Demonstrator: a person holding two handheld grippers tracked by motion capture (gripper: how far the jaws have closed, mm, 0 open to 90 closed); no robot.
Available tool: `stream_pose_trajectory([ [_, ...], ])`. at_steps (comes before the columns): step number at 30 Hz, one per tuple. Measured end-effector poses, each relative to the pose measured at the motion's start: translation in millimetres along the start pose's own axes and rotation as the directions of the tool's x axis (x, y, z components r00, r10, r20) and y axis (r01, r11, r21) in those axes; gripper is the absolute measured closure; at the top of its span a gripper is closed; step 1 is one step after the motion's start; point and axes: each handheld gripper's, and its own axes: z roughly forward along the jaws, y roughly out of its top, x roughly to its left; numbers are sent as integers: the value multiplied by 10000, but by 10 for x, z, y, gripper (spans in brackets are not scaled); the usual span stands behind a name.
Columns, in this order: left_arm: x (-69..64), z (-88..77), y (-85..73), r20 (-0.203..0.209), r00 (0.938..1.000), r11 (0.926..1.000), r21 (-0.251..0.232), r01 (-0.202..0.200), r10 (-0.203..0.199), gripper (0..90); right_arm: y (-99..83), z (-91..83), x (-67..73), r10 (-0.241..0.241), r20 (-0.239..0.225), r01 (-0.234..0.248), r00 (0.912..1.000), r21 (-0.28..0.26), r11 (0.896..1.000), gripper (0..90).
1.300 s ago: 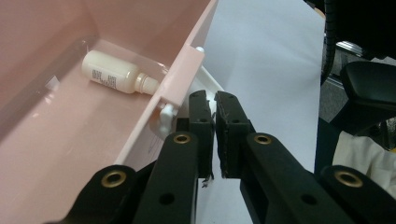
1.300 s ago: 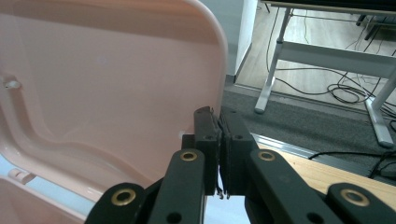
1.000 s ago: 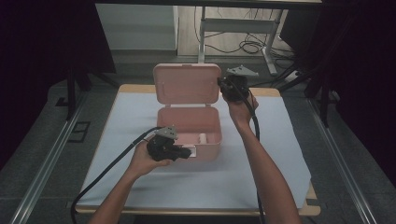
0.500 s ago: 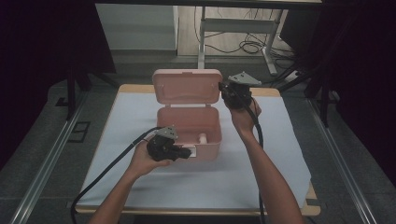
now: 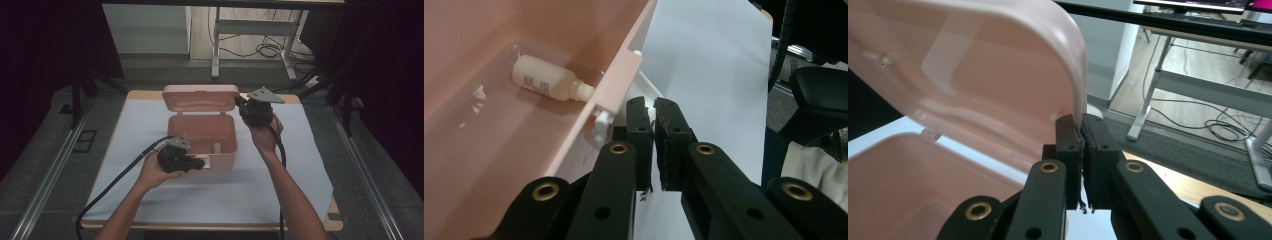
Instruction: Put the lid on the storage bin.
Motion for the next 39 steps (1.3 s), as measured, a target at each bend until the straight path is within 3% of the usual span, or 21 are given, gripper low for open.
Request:
stream_pose_trajectory([
  [11,2,0,0,-21,10000,10000,-1,-58,58,859,-116,-167,-26,492,-908,-480,9947,157,9987,835],
  [19,-3,0,-1,-51,9999,10000,20,-87,87,857,-175,-287,-62,1036,-1619,-1021,9814,177,9946,831],
  [24,-8,1,-2,-102,9999,9999,27,-126,126,856,-223,-341,-51,1021,-1839,-985,9776,287,9947,821],
  [39,-16,7,-6,-130,9999,10000,-13,-77,77,853,-429,-460,-64,1615,-2613,-1382,9516,1056,9848,807],
])
